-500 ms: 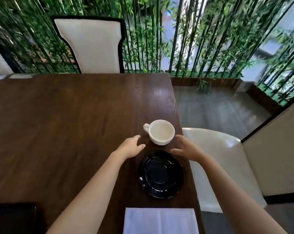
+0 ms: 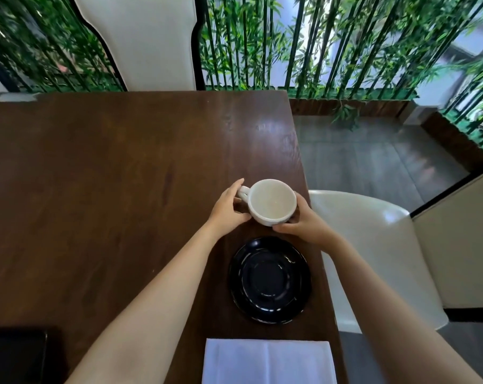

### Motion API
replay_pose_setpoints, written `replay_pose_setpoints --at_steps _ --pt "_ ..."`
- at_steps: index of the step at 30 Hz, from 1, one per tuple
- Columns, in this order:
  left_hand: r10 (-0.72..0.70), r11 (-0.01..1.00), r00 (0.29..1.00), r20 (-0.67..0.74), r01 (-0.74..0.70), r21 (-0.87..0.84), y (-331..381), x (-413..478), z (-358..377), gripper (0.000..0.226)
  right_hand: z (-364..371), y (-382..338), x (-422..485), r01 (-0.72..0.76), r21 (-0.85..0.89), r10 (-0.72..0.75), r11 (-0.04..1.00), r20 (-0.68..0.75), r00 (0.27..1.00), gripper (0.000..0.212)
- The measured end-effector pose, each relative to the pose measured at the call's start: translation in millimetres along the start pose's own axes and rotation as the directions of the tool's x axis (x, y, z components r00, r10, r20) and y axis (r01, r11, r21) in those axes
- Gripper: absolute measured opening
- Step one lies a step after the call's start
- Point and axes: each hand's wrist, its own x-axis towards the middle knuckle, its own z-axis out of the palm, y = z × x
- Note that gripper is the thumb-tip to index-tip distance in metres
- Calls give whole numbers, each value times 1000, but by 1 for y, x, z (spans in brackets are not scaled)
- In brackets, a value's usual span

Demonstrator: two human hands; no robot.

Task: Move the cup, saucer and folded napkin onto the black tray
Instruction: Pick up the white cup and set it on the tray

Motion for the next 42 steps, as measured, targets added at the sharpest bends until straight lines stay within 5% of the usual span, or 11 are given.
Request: replay_pose_setpoints --at_steps 9,23,33,42 --pt "33 987 992 123 -13 -161 -11 -7 11 105 6 6 -5 20 50 -19 999 -19 1000 80" --pt "14 985 992 121 7 -175 1 -12 6 100 -1 -4 -9 10 127 -14 992 33 999 75" --pt "83 948 996 12 -75 -308 57 -60 -39 88 -7 -88 -39 129 15 -130 992 100 986 68" --pt "218 933 957 -191 -262 -248 98 -135 -104 90 20 -184 -87 332 -54 -318 942 185 930 71"
